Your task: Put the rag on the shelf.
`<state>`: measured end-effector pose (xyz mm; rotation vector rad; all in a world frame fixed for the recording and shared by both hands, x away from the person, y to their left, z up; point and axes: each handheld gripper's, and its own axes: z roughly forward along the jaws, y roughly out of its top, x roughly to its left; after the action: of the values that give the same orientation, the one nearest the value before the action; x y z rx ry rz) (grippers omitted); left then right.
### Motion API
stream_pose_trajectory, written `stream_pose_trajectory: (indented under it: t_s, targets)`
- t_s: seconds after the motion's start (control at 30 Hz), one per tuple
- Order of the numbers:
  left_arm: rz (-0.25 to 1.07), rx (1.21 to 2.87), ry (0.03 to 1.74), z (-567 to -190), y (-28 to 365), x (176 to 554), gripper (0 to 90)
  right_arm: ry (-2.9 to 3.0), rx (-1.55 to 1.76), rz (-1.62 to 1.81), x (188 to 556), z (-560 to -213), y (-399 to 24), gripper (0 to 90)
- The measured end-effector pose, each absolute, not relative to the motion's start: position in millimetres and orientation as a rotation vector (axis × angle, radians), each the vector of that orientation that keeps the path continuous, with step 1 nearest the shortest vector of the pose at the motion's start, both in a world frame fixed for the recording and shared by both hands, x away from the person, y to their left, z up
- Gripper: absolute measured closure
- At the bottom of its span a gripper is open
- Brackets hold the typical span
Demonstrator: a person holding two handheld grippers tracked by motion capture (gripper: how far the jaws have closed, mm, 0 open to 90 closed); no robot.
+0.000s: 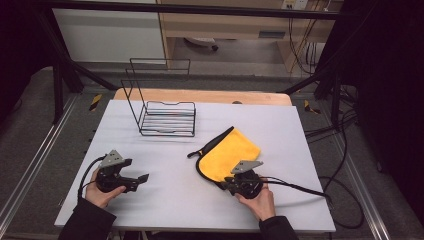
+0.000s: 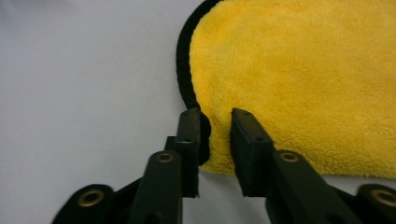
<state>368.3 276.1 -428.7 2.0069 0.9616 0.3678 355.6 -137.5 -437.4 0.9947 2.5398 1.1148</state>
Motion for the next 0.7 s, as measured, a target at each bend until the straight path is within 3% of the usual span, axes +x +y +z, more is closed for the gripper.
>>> stream_pose_trajectory:
  t_s: [0.23,0.33,0.53,0.7]
  targets:
    - [0.358,2.029,0.926,-413,241,377,21.9,2.435,1.008,1.212,359,-426,-154,44.9]
    - [0.339,2.049,0.902,-410,214,385,33.2,2.391,1.067,1.217,361,-427,-171,35.2]
    - [0.299,2.113,0.877,-414,154,407,40.4,2.342,1.108,1.218,359,-427,-190,24.7]
    - [0.264,2.151,0.919,-432,122,425,52.4,2.315,1.148,1.214,355,-429,-205,20.3]
